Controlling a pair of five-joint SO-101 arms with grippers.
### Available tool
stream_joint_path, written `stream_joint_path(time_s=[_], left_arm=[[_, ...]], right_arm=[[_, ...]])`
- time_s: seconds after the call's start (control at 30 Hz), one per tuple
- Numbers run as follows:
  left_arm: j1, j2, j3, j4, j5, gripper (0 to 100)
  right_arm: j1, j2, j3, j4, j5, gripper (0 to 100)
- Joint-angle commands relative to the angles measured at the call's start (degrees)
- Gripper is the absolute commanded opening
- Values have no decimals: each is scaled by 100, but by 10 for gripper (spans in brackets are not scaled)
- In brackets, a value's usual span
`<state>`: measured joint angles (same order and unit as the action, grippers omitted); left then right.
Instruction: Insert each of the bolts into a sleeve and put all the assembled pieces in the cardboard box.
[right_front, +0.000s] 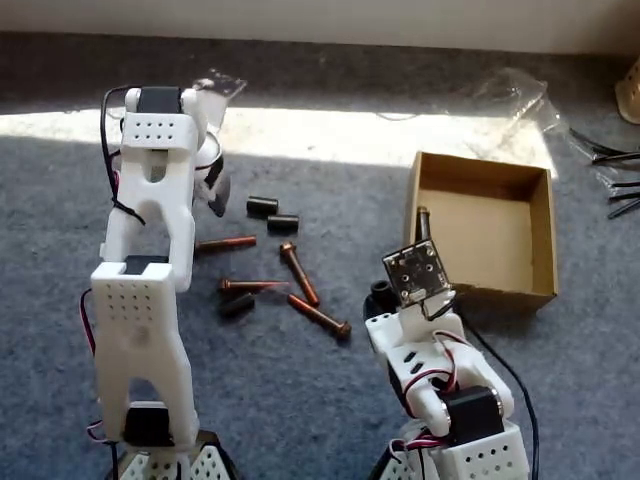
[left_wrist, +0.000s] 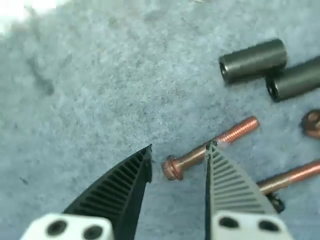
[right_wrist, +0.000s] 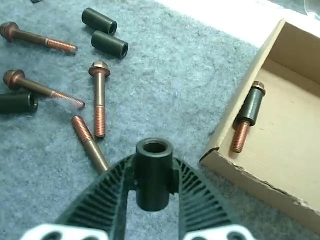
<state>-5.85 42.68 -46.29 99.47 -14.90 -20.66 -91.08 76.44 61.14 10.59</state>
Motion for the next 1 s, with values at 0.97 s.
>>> stream_joint_path(time_s=[0.97], left_arm=[[286, -1490, 1121, 97, 7244, 171]], right_arm=[[75, -48, -57, -207, 70, 4]])
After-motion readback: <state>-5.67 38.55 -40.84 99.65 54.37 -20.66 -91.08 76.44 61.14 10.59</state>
